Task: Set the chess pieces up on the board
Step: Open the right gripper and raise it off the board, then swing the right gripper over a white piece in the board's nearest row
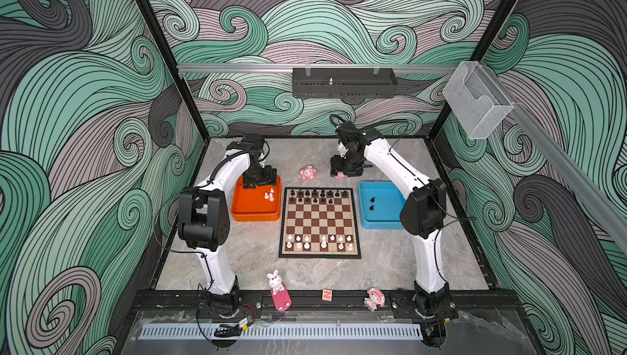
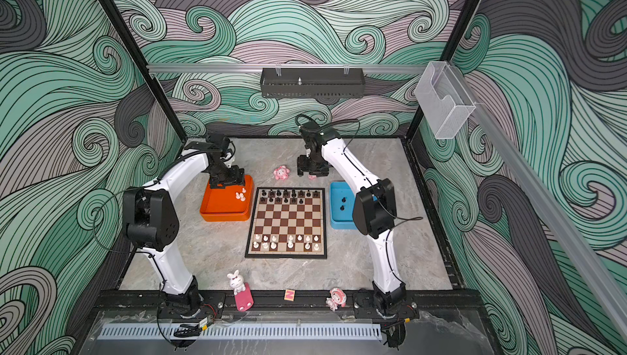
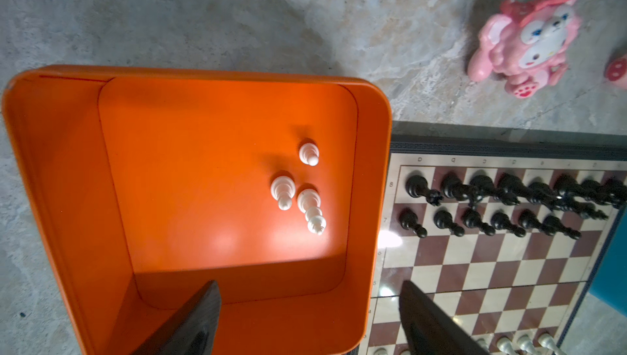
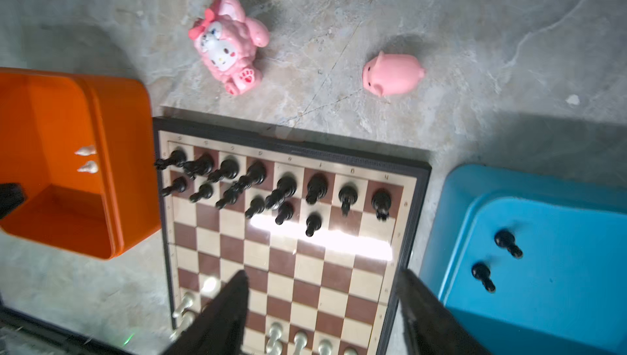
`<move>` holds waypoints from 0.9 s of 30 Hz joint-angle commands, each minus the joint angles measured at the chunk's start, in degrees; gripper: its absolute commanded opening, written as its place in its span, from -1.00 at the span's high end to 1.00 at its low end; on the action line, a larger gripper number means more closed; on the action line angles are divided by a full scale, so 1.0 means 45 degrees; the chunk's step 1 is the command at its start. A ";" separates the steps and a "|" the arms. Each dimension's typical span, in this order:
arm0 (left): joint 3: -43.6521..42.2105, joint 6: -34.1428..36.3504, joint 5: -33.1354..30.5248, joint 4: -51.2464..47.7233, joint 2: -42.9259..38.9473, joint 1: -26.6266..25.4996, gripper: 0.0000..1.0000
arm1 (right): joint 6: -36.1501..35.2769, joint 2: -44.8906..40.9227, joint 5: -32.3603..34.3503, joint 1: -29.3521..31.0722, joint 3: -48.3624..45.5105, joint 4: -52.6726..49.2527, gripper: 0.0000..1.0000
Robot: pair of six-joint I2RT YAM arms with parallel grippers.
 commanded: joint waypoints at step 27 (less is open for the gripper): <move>0.1037 -0.1032 -0.0974 -0.0568 0.1598 -0.0354 -0.45 | -0.1466 -0.5687 -0.2475 -0.2451 -0.8714 0.3188 -0.85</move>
